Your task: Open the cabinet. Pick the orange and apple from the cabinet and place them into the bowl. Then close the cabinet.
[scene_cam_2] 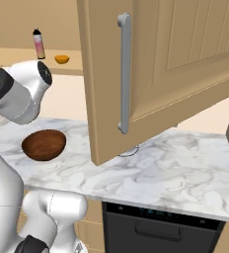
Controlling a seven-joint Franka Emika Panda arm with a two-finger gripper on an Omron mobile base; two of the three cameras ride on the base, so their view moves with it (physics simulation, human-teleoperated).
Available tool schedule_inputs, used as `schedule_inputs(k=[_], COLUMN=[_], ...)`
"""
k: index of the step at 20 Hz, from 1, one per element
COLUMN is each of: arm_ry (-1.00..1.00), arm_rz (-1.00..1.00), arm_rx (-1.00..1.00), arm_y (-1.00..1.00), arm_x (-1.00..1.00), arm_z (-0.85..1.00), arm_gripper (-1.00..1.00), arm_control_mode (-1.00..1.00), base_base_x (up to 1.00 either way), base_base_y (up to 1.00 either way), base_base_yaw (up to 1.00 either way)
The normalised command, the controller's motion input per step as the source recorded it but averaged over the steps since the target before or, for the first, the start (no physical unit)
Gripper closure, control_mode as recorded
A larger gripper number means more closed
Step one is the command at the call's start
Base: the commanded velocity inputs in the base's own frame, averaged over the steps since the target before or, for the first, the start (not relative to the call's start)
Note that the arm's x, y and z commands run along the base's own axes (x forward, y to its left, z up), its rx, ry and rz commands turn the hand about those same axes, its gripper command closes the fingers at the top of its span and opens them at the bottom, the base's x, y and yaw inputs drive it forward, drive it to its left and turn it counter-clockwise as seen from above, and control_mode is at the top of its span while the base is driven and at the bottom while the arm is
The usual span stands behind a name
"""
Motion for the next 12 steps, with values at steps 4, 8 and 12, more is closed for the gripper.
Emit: schedule_inputs(k=[4, 8, 12], arm_ry=[0.00, 0.00, 0.00], arm_rz=[0.12, 0.09, 0.05], arm_rx=[0.00, 0.00, 0.00], arm_y=[0.26, 0.16, 0.04], arm_x=[-0.40, -0.32, -0.13], arm_z=[0.00, 0.00, 0.00], arm_gripper=[-1.00, -1.00, -1.00], arm_control_mode=[-1.00, -1.00, -1.00], base_base_x=[0.00, 0.00, 0.00], base_base_y=[0.00, 0.00, 0.00], base_base_yaw=[0.00, 0.00, 0.00])
